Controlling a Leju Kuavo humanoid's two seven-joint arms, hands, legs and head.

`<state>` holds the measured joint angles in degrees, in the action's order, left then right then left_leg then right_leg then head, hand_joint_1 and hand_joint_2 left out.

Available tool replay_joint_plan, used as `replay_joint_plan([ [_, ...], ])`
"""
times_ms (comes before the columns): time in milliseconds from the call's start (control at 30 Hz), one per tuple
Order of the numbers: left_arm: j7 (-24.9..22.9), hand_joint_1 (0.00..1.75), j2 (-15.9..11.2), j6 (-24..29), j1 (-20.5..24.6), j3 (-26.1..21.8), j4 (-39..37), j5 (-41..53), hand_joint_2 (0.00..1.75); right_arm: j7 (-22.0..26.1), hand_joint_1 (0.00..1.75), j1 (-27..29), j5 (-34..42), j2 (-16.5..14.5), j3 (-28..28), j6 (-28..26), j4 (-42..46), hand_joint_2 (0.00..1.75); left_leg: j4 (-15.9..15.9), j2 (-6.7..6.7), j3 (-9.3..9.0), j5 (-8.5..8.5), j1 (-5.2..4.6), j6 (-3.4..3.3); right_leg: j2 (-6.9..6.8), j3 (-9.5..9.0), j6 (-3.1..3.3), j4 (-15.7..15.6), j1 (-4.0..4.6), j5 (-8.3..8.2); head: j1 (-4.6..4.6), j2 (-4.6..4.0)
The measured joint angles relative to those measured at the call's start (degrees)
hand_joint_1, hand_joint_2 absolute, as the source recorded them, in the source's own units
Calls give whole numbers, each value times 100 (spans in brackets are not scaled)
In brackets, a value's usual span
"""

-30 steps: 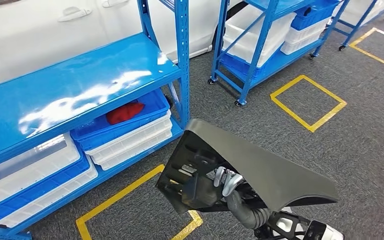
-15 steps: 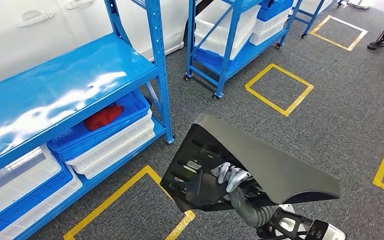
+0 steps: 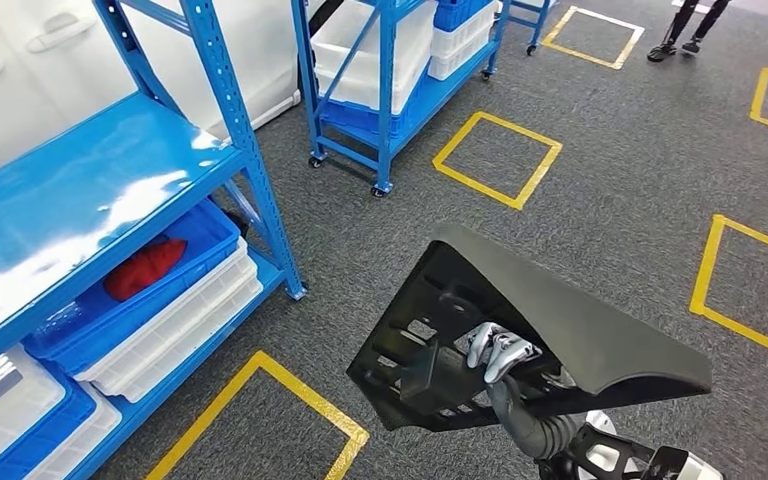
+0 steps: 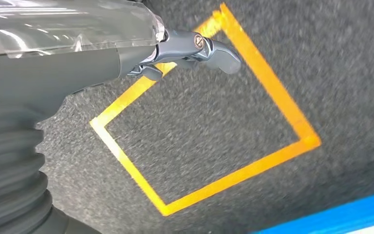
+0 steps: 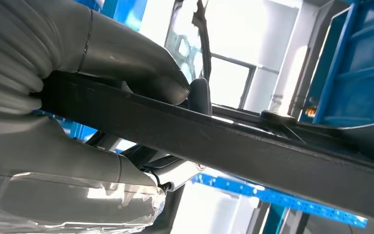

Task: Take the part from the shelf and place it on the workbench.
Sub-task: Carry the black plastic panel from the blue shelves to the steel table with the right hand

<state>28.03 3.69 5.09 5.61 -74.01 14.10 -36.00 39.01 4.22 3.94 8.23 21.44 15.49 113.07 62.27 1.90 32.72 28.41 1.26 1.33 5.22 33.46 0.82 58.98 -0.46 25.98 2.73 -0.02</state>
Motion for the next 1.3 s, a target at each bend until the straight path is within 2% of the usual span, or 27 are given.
replay_joint_plan([
  [67,5,0,-5,-3,2,-2,0,4,175,0,175,3,0,4,-28,-2,16,175,-266,132,-107,-35,4,-37,107,61,-67,54,-6,6,1,0],
  [133,10,0,-12,-16,22,-10,0,1,175,-1,175,1,-28,5,-42,-19,26,175,-296,50,-114,-56,-13,-109,166,94,-141,55,-23,-12,1,0],
  [167,8,0,-15,-25,37,-15,0,-4,175,-1,175,-5,-57,5,-41,-40,25,175,-315,-1,-122,-74,-15,-149,89,113,-171,86,-23,10,1,0],
  [200,-2,0,-16,-31,47,-21,0,-9,175,-1,175,-19,-95,4,-38,-70,23,175,-335,-56,-128,-89,-11,-189,-44,171,-199,203,-21,87,0,0],
  [267,-59,0,-19,-19,40,-41,0,-12,175,-1,175,-55,-189,-10,-14,-160,11,175,-356,-182,-132,-98,-18,-240,-356,446,-242,771,-22,395,0,0],
  [300,-97,0,-20,0,28,-55,0,-11,175,-1,175,-68,-243,-20,10,-213,-1,175,-356,-250,-130,-94,-26,-253,-431,634,-261,1151,-29,562,0,0],
  [333,-139,0,-22,31,19,-67,0,-11,175,-1,175,-73,-302,-34,44,-269,-17,175,-356,-318,-130,-89,-33,-258,-465,786,-273,1456,-38,661,0,0],
  [367,-176,0,-25,66,16,-77,0,-11,175,-1,175,-79,-356,-50,84,-322,-35,175,-355,-384,-131,-84,-37,-259,-483,857,-278,1595,-43,662,0,0],
  [400,-205,0,-25,100,19,-84,0,-12,175,-1,175,-93,-404,-67,126,-369,-52,175,-355,-446,-136,-77,-39,-256,-501,816,-274,1510,-44,556,0,0],
  [433,-224,0,-25,128,25,-90,0,-12,175,-1,175,-120,-449,-88,170,-413,-69,175,-355,-502,-146,-69,-40,-247,-537,661,-258,1211,-40,374,0,0],
  [500,-220,0,-24,152,41,-106,0,-12,175,-1,175,-218,-514,-133,256,-478,-95,175,-354,-607,-173,-46,-55,-213,-719,257,-186,423,2,74,0,0],
  [533,-205,0,-24,153,48,-113,0,-11,175,0,175,-277,-531,-155,294,-494,-105,175,-356,-652,-184,-35,-64,-187,-787,129,-142,164,31,10,0,0],
  [567,-187,0,-25,153,54,-120,0,-11,175,0,175,-332,-535,-174,328,-497,-114,175,-359,-694,-193,-25,-73,-158,-822,78,-103,44,59,7,0,0],
  [633,-149,0,-26,155,74,-135,0,-12,175,0,175,-412,-522,-194,376,-452,-133,175,-387,-768,-227,-15,-78,-94,-727,78,-41,10,73,2,0,0],
  [700,-110,0,-36,161,98,-169,0,-12,175,0,175,-510,-501,-211,426,-366,-163,175,-293,-640,-221,82,-68,-38,-624,37,22,-70,40,-39,1,0],
  [767,-79,0,-56,163,98,-216,0,-10,175,0,175,-649,-487,-250,493,-312,-201,175,234,-377,6,391,-55,-11,-520,4,77,-126,13,-74,1,0],
  [833,-54,0,-80,163,79,-254,0,-11,175,-1,175,-746,-486,-292,543,-303,-245,175,970,-260,374,692,-54,-1,-396,4,99,-125,16,-76,1,0],
  [867,-45,0,-92,163,72,-263,0,-12,175,-2,175,-768,-487,-308,562,-304,-269,175,1170,-245,494,709,-54,4,-330,1,99,-120,17,-75,1,0],
  [900,-39,0,-99,163,69,-269,0,-13,175,-2,175,-787,-489,-318,576,-304,-294,175,1170,-240,526,618,-51,6,-262,-2,96,-112,15,-72,1,0],
  [933,-33,0,-105,156,70,-271,0,-13,175,-2,175,-805,-491,-327,589,-306,-315,175,961,-231,460,433,-46,6,-193,-7,88,-100,11,-67,1,0],
  [967,-24,0,-114,142,73,-271,0,-13,175,-2,175,-823,-494,-336,600,-310,-333,175,593,-188,317,196,-34,5,-124,-11,72,-81,6,-56,1,0],
  [1033,12,0,-134,91,76,-270,0,-11,175,-2,175,-857,-509,-355,613,-329,-351,175,-78,24,50,-97,-7,-4,4,18,15,-11,13,-24,0,0],
  [1100,79,0,-156,36,88,-268,1,-10,175,-1,175,-869,-512,-366,619,-336,-356,175,-301,141,-35,-131,-10,-39,110,75,-52,35,11,-17,1,0],
  [1167,149,0,-180,8,122,-264,6,-31,175,-1,175,-845,-473,-380,613,-303,-354,175,-324,40,-45,-154,-25,-108,170,108,-118,38,-19,-27,1,0],
  [1200,167,0,-197,9,140,-261,13,-43,175,-1,175,-829,-439,-392,602,-277,-349,175,-342,-15,-54,-168,-25,-148,97,133,-147,89,-23,6,1,0],
  [1233,170,0,-215,21,145,-258,20,-56,175,-1,175,-818,-400,-410,583,-252,-344,175,-362,-79,-62,-178,-20,-184,-30,204,-171,234,-19,97,0,0],
  [1300,115,0,-257,60,119,-256,38,-61,175,-1,175,-796,-314,-458,522,-220,-339,175,-379,-217,-70,-176,-30,-234,-335,501,-207,835,-12,416,-1,0],
])
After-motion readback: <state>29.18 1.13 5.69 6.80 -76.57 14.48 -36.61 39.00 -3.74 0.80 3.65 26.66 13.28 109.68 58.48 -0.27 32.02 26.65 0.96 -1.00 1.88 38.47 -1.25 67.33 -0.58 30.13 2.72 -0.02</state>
